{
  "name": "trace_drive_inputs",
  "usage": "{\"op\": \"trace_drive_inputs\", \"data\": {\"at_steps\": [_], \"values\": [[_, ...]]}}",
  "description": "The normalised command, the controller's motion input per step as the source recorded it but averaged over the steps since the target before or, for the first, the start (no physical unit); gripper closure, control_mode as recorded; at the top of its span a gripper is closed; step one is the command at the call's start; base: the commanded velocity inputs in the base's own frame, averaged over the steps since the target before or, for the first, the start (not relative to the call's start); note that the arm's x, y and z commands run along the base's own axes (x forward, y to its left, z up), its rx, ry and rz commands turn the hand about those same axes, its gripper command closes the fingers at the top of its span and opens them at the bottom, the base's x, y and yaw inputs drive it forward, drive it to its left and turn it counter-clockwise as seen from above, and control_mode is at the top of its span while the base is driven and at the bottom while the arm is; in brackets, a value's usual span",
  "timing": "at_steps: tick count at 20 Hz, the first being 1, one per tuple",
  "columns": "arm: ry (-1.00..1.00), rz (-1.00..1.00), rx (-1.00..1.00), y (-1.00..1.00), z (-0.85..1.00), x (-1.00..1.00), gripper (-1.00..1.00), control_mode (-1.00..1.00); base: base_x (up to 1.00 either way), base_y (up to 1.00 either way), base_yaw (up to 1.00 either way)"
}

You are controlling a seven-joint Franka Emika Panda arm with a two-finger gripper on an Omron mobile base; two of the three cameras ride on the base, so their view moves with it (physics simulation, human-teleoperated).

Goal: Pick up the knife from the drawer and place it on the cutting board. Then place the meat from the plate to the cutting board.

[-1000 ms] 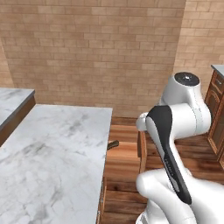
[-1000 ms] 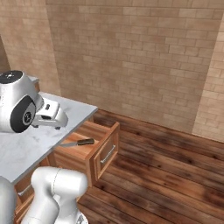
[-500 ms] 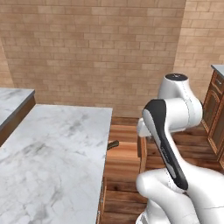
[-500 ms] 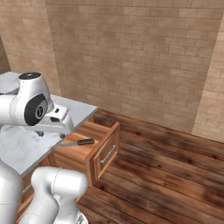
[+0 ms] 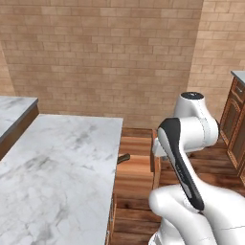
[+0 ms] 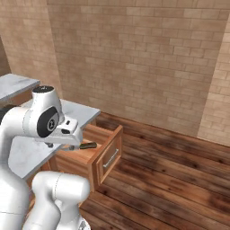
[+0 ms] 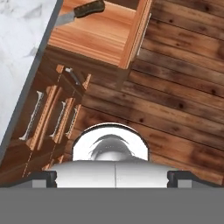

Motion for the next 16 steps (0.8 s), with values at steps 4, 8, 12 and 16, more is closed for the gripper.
{"op": "trace_drive_inputs", "data": {"at_steps": [4, 8, 12, 16], "values": [[0.02, -0.03, 0.0, -0.37, -0.22, 0.21, -1.0, -1.0, 0.0, 0.0, 0.0], [0.05, -0.05, 0.0, -0.3, -0.2, 0.33, -1.0, -1.0, 0.0, 0.0, 0.0], [0.08, -0.03, 0.0, -0.14, -0.21, 0.42, -1.0, -1.0, 0.0, 0.0, 0.0], [0.06, -0.05, 0.0, 0.0, -0.16, 0.47, -1.0, -1.0, 0.0, 0.0, 0.0]]}}
